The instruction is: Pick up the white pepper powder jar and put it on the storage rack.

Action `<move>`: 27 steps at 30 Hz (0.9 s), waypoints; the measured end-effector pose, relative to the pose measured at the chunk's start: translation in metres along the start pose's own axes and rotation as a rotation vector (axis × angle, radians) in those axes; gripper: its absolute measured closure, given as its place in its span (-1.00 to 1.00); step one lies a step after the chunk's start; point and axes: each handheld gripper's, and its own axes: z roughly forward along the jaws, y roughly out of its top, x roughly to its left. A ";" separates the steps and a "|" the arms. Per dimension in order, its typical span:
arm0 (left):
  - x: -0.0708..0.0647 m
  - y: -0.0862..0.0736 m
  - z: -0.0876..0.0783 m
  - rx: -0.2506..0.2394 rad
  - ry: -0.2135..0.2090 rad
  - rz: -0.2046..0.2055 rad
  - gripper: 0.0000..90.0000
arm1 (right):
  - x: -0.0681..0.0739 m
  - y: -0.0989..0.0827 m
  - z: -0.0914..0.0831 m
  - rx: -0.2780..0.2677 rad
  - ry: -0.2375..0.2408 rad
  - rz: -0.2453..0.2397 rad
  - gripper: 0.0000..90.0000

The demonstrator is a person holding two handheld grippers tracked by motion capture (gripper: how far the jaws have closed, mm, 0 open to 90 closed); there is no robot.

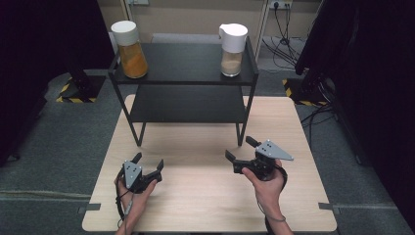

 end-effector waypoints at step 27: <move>0.000 0.000 0.000 -0.002 -0.002 -0.002 -0.74 | -0.005 -0.035 0.000 0.092 -0.021 0.012 -0.87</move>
